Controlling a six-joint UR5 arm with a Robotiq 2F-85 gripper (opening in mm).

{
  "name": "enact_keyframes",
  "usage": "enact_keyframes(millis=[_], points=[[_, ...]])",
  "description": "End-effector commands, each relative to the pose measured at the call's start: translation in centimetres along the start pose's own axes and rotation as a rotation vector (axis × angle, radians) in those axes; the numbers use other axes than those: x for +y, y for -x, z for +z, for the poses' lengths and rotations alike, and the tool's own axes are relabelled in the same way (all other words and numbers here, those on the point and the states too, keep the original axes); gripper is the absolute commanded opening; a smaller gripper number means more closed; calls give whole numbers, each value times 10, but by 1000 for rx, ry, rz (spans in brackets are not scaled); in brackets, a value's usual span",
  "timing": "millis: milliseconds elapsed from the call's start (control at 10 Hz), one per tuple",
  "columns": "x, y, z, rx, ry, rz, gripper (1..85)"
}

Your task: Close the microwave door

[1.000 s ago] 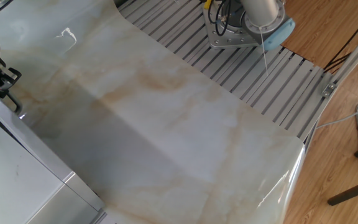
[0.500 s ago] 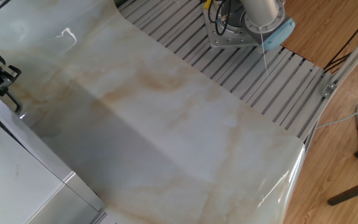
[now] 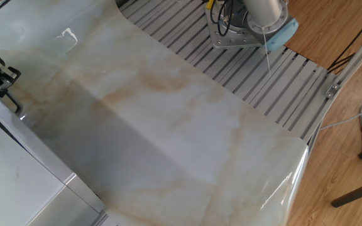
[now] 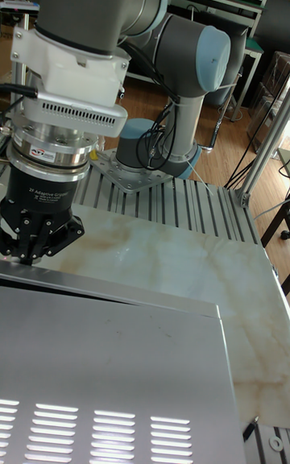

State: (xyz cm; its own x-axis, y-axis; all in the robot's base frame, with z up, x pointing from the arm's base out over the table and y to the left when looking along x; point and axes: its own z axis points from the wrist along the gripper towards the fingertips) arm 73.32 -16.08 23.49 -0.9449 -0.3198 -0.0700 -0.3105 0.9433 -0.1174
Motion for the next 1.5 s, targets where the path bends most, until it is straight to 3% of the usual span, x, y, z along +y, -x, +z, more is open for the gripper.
enact_keyframes(millis=[0,1400], points=[[2,4,0,-7,10,-3,13],[7,11,0,-26,32,-34,13]])
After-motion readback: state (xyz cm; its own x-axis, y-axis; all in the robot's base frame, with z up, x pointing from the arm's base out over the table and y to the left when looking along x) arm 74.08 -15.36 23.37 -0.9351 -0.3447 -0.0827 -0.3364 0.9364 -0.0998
